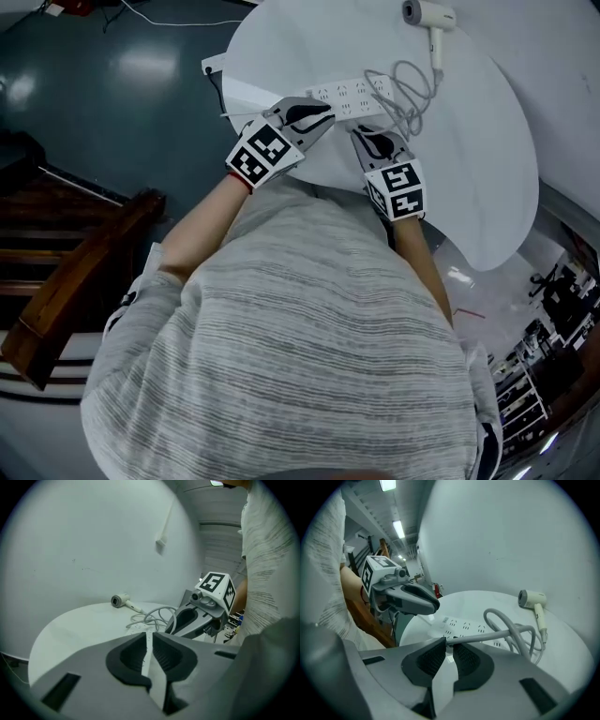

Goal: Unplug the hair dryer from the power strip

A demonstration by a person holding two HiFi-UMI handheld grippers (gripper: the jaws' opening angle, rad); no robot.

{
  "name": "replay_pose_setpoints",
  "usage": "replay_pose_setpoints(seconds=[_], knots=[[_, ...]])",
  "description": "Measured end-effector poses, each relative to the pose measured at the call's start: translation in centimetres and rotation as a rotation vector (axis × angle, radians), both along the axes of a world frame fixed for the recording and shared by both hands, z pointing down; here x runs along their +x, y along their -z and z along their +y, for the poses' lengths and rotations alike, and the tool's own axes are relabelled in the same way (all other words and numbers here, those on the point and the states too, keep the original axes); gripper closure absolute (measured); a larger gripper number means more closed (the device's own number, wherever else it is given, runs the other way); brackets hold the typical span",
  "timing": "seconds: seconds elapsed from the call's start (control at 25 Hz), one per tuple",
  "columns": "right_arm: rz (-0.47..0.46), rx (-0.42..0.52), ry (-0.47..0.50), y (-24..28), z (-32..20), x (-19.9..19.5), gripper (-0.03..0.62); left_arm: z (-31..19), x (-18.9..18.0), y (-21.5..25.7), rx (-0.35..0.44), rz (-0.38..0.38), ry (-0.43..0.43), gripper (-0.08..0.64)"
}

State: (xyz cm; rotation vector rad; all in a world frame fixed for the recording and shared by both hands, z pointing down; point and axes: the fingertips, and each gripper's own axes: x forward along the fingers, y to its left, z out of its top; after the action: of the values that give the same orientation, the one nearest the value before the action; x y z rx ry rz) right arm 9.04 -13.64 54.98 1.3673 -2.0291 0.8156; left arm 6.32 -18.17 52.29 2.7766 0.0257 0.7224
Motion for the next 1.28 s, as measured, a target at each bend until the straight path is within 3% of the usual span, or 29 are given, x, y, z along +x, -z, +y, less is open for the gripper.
replay_pose_setpoints(seconds=[0.08,0.4,0.52,0.68,0.84,1.12,1.28], knots=[[0.006,-0.022,0.025,-1.3,0.6,-0.6,0.537,0.8,-0.5,-0.3,-0.013,-0.017,-0.004,0.550],[0.079,-0.130,0.127,-5.4,2.4,-2.1,0.533,2.1,-0.8,-0.4,-0.082,0.026,0.031,0.554],[0.039,-0.168,0.082,-5.4,2.7,-1.9,0.467,2.1,-0.8,0.2,-0.087,0.040,0.041,0.554],[0.008,-0.168,0.012,-3.0,3.1,-1.1,0.465,2.2,-1.0,1.7,-0.084,0.076,0.050,0.554],[-0.028,-0.044,-0.041,1.7,2.3,-0.4,0.465,2.2,-0.8,3.9,-0.086,0.129,0.051,0.554],[-0.189,0.359,-0.077,12.4,-0.8,-0.6,0.476,2.1,-0.3,8.8,-0.058,0.238,0.039,0.554],[-0.151,0.500,-0.052,15.5,-1.1,-0.2,0.543,2.2,0.2,11.3,-0.038,0.301,0.035,0.554]])
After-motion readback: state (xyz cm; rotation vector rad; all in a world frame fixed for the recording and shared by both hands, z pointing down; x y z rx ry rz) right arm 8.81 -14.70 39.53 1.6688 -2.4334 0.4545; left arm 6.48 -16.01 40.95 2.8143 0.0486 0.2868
